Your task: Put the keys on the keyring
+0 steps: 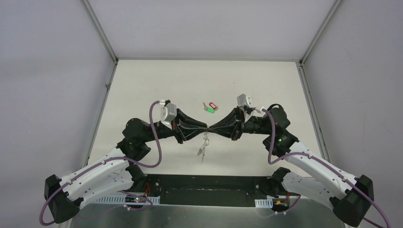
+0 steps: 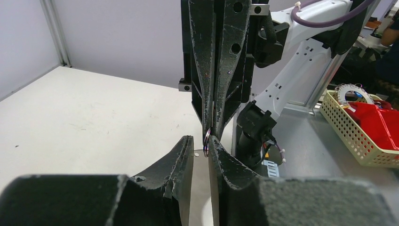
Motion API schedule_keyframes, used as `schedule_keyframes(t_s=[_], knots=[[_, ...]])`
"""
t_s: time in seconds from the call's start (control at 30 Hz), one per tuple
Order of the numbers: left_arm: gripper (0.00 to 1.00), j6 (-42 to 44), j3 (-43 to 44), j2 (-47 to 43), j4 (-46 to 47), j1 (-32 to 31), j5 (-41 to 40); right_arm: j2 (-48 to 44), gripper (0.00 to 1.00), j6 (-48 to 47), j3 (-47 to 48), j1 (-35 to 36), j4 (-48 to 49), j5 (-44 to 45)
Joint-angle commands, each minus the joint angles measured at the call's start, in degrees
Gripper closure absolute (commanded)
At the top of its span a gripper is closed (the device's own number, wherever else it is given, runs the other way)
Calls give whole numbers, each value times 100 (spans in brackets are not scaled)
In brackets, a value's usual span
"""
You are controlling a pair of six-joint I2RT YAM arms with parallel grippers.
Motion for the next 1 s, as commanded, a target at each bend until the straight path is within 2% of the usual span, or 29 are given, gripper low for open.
schedule_keyframes(t_s=[0.0,0.13,0.27,0.47,0.53,0.6,0.67,0.77,0.97], knots=[[80,53,188,82,-160,-32,33,-64,100,68,34,38,379,-127],[82,107,191,60,-281,-33,57,-47,100,81,44,40,381,-147],[100,171,193,59,-288,-33,103,-37,100,101,51,39,373,-171],[100,199,327,30,-460,-31,73,-29,99,94,63,37,230,-82],[100,306,516,8,-922,-28,23,-95,83,8,91,36,48,-10],[100,503,833,11,-1662,-29,1,-175,56,-90,129,43,-139,56],[100,736,1222,66,-2512,-31,1,-270,41,-206,176,38,-377,127],[100,1111,1914,263,-3846,-33,5,-360,32,-371,271,38,-791,258],[100,1446,3226,811,-5729,-33,70,-260,31,-447,437,39,-1118,392]])
